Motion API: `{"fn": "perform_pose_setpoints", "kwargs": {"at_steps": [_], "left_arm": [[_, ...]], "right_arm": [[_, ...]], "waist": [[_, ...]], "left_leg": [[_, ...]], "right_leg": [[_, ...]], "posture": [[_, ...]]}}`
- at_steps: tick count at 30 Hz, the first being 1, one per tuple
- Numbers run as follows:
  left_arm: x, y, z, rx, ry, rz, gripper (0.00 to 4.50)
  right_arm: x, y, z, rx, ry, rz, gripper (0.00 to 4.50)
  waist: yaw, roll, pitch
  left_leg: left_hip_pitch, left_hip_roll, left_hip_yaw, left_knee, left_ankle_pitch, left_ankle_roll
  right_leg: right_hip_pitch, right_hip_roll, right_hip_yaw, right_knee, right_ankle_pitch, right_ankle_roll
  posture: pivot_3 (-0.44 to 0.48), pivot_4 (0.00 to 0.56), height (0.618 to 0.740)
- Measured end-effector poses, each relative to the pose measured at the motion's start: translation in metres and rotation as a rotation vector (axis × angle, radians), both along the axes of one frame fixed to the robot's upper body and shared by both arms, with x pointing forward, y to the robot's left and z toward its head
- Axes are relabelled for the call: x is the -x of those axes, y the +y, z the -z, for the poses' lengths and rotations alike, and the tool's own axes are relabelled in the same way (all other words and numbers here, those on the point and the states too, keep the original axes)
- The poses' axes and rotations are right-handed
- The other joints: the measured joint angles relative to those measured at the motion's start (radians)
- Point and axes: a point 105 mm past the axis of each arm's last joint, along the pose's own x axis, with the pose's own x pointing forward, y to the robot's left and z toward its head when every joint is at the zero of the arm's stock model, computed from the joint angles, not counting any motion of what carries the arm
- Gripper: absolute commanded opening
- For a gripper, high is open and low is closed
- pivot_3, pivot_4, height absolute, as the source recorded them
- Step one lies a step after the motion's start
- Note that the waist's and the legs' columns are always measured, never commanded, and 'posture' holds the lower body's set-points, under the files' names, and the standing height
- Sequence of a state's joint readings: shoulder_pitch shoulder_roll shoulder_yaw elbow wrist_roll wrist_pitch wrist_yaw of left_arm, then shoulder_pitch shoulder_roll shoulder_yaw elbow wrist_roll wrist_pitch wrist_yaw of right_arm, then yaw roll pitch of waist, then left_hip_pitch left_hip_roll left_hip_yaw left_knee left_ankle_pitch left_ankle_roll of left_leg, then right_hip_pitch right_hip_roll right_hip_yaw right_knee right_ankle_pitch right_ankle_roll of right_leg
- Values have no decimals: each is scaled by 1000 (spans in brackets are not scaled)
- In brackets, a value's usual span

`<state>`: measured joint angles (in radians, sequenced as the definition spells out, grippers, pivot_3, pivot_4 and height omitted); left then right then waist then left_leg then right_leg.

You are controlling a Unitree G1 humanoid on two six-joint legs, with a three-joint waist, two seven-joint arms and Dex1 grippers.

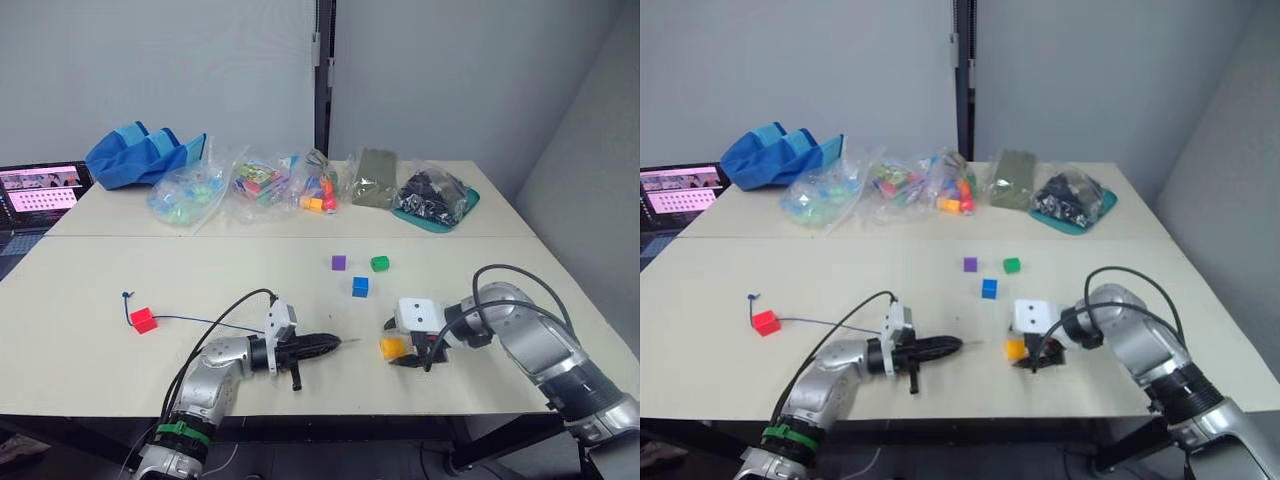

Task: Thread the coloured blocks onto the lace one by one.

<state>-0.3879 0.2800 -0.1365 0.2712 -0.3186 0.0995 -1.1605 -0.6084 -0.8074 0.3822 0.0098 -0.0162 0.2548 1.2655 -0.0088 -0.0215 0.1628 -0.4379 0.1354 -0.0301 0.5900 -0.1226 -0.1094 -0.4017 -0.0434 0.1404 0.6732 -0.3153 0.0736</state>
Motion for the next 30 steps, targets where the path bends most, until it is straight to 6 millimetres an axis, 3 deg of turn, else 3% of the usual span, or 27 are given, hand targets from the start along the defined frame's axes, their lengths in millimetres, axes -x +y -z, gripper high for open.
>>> {"fn": "perform_pose_setpoints", "kwargs": {"at_steps": [3,4,30], "left_arm": [[0,-1,0,-2,4,-1,0],[0,-1,0,-2,5,-3,0],[0,-44,1,-25,-35,72,0]], "right_arm": [[0,0,0,3,1,1,1284],[0,0,0,4,1,2,1187],[4,-3,0,15,6,36,1187]], "waist": [[4,0,0],[5,0,0],[22,0,0]], "left_leg": [[0,0,0,0,0,0],[0,0,0,0,0,0],[0,0,0,1,0,0]], "right_leg": [[0,0,0,0,0,0],[0,0,0,0,0,0],[1,0,0,0,0,1]], "posture": [[0,150,717],[0,150,717],[0,150,717]]}}
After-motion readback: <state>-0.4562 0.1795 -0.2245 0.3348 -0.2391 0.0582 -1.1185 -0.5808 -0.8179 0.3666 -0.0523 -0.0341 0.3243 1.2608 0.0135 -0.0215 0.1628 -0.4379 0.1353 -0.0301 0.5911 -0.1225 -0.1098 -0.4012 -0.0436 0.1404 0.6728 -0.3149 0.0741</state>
